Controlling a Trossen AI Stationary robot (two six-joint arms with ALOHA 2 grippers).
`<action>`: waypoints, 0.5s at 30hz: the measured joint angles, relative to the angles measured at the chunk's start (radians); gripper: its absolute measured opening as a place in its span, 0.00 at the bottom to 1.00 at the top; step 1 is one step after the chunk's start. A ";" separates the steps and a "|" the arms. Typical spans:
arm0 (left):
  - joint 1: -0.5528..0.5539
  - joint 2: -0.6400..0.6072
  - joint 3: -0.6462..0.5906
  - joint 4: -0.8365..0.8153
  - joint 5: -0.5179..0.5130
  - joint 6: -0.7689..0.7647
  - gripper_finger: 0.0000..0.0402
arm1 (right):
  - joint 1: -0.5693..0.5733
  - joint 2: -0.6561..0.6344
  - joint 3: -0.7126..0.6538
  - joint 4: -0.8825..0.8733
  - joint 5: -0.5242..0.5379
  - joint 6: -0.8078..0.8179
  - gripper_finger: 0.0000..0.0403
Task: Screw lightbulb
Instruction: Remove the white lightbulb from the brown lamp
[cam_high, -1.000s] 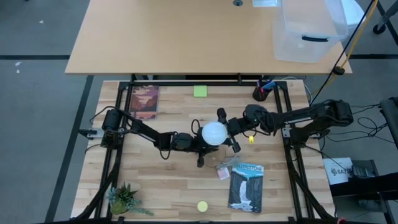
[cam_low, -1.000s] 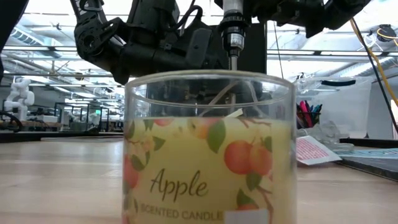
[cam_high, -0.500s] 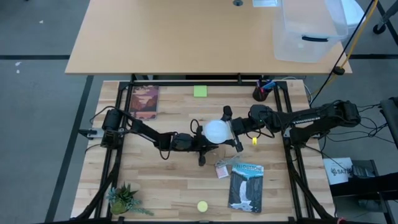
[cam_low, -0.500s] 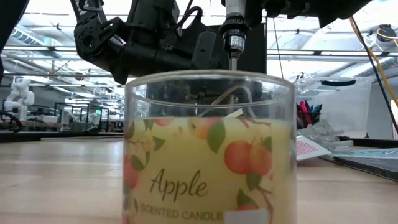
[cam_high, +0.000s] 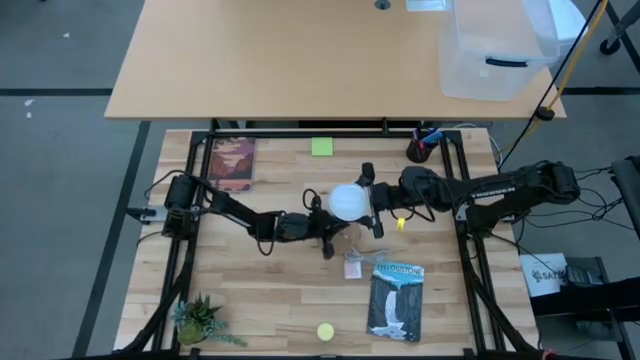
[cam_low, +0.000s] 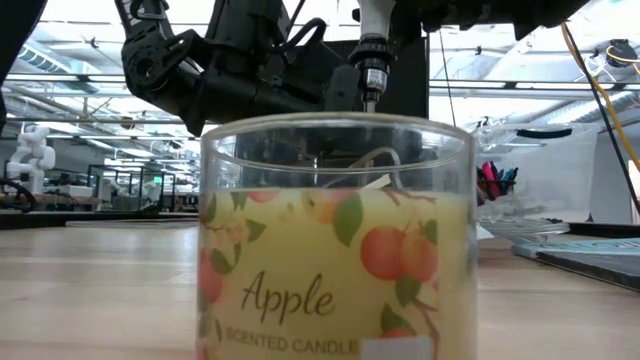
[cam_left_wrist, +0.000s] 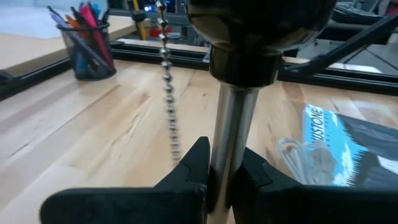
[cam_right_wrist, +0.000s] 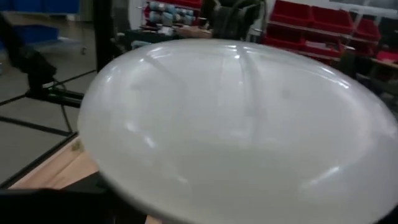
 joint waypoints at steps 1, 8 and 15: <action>0.001 0.000 0.000 0.000 -0.008 0.000 0.08 | 0.000 0.000 0.005 -0.005 0.008 0.011 0.76; 0.003 0.000 0.000 -0.002 -0.016 -0.007 0.08 | 0.000 0.000 0.056 -0.102 0.012 0.011 0.76; 0.003 0.000 0.000 -0.002 -0.018 -0.007 0.08 | 0.000 0.000 0.091 -0.173 0.012 -0.012 0.76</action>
